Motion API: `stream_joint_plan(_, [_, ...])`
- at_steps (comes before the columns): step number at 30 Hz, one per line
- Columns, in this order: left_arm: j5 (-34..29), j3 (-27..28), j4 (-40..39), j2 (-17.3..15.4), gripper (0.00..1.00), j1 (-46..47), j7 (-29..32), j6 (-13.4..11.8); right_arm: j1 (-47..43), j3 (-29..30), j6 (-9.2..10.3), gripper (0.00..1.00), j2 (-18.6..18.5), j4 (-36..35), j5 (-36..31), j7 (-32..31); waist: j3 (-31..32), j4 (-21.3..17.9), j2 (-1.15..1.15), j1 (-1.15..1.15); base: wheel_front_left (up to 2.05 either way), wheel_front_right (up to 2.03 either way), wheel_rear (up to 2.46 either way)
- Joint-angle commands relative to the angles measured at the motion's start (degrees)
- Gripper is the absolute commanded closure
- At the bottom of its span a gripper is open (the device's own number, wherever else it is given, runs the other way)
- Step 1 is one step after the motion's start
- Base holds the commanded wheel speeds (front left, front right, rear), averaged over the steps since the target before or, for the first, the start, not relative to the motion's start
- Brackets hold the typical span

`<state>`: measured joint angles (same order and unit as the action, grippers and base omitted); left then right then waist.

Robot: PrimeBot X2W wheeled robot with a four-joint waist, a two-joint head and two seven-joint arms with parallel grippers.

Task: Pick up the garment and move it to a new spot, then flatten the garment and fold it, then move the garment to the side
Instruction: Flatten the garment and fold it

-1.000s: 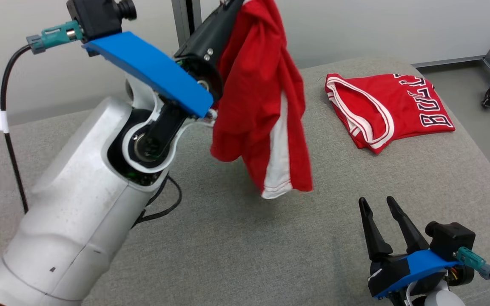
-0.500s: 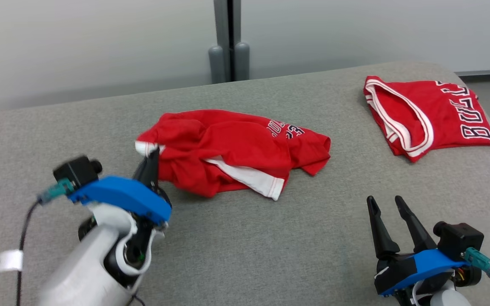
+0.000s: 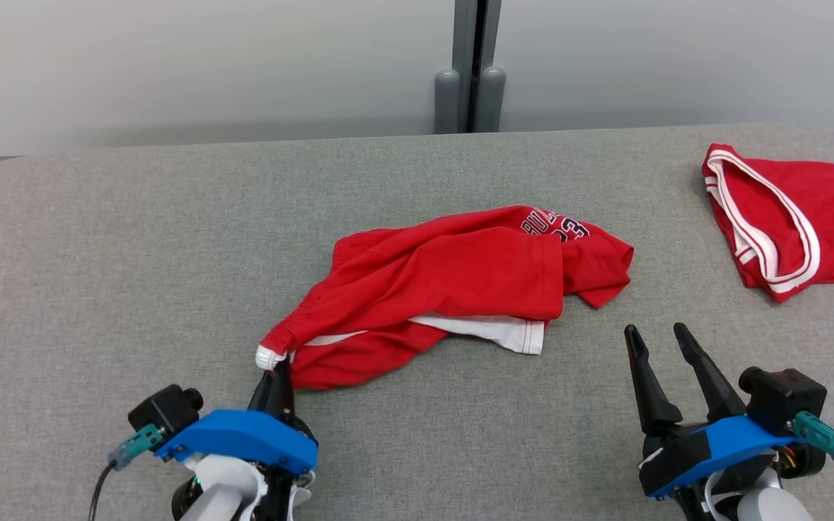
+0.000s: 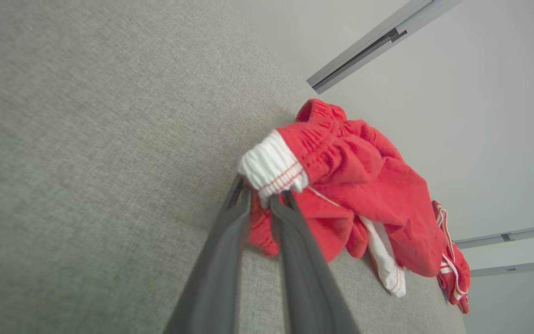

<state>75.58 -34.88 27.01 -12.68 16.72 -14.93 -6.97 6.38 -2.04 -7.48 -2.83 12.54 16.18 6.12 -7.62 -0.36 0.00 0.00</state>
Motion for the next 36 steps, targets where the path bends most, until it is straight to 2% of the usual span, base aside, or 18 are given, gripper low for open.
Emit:
stream_joint_plan(1, [-2.1, 0.5, -0.3, 0.7, 0.0, -1.8, -0.3, 1.1, -0.9, 0.1, -0.03, 0.0, -0.1, -0.4, -0.4, -0.3, 0.2, 0.2, 0.0, 0.0, 0.0, 0.0, 0.0])
stream_joint_plan(4, [-4.8, 0.8, -0.8, 0.8, 0.0, -3.0, -0.3, 2.8, -0.9, 0.2, -0.03, 0.0, -0.1, -0.9, -0.6, -0.7, 0.7, 0.3, 0.0, 0.0, 0.0, 0.0, 0.0])
stream_joint_plan(9, [-9.6, 4.0, -3.3, 0.7, 0.0, -4.9, -0.3, 3.6, -1.7, 1.0, -0.03, 0.0, -0.1, -1.7, -1.2, -1.2, 1.5, 0.5, 0.0, 0.0, 0.0, 0.0, 0.0])
stream_joint_plan(14, [-20.6, 9.9, -8.2, -0.8, 0.0, -7.1, -0.3, 4.3, -2.5, 1.9, -0.03, 0.0, -0.1, -2.9, -1.5, -1.9, 2.4, 0.8, 0.0, 0.0, 0.0, 0.0, 0.0])
stream_joint_plan(23, [-39.8, 16.2, -14.3, -3.9, 0.0, -10.5, -0.3, 3.0, -3.8, 2.2, -0.02, 0.0, -0.1, -3.7, -1.2, -2.4, 4.4, 1.3, 0.0, 0.0, 0.0, 0.0, 0.0])
stream_joint_plan(31, [-46.0, 20.1, -13.4, -4.7, 0.0, -14.5, -0.3, 4.1, -5.3, 2.0, -0.03, 0.0, -0.1, -3.0, -0.2, -1.1, 7.2, 2.0, 0.0, 0.0, 0.0, 0.0, 0.0])
stream_joint_plan(36, [-48.5, 21.3, -12.9, -4.1, 0.0, -15.9, -0.3, 4.7, -6.2, 2.4, -0.03, 0.0, -0.1, -3.0, 0.0, -0.5, 8.2, 2.4, 0.0, 0.0, 0.0, 0.0, 0.0])
